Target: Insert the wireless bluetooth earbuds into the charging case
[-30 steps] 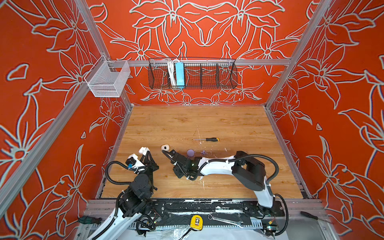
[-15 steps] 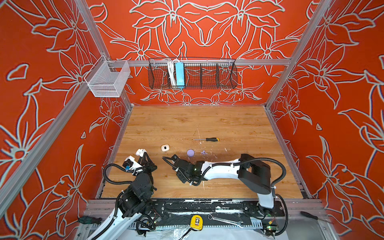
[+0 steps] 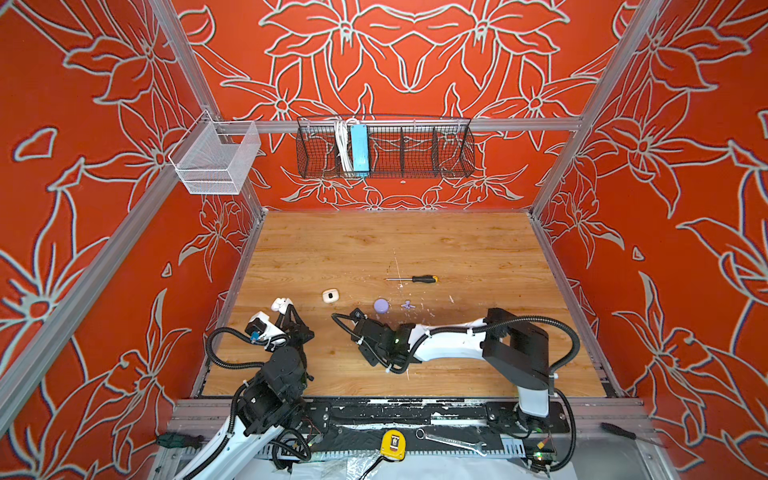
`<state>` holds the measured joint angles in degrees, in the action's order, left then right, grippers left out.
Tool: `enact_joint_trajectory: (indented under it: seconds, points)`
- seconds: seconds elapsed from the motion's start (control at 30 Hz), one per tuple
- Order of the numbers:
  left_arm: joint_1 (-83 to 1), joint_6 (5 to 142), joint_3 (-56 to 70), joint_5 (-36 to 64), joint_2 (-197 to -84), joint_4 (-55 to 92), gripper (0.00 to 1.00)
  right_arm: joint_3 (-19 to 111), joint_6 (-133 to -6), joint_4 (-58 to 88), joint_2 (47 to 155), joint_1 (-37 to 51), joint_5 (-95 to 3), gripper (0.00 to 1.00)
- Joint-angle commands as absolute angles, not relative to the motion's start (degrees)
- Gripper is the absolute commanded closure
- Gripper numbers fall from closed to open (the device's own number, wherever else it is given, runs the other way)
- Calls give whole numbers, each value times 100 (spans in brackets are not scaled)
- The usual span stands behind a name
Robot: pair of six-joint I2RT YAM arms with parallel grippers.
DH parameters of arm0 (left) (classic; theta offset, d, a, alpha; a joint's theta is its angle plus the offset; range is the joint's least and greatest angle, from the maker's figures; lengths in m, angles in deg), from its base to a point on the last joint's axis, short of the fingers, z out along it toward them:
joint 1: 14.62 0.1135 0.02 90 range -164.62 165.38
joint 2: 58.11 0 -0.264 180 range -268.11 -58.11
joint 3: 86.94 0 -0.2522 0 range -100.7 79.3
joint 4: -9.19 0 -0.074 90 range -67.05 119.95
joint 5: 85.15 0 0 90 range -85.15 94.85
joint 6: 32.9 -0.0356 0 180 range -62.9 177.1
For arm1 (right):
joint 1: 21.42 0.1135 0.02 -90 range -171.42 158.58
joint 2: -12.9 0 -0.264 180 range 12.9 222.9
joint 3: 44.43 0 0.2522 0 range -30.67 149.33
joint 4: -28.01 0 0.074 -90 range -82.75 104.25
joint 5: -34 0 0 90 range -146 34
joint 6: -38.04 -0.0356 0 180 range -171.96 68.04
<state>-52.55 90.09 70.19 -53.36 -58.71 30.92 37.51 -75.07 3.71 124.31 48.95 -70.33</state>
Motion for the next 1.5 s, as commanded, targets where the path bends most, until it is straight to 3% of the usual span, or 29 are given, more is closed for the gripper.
enact_joint_trajectory:
  seconds: [0.0, 0.13, 0.4, 0.63, 1.47]
  points:
    - [-5250, 9069, 7044, -5452, -5813, 2916, 100, 3815, -7449, 385, 12444, 4997, -7118, 57]
    - [-5250, 9063, 7043, -5439, -5828, 2906, 100, 3797, -7373, 424, 12371, 5164, -7329, 49]
    - [-5250, 9090, 7034, -5439, -5811, 2934, 100, 3937, -7563, 356, 12566, 5155, -7532, 43]
    - [-5250, 9120, 7014, -5456, -5811, 2987, 100, 4024, -7752, 105, 12827, 5020, -7952, 51]
    - [-5250, 9138, 6981, -5406, -5811, 3026, 100, 3855, -8079, 460, 12968, 4396, -7584, 52]
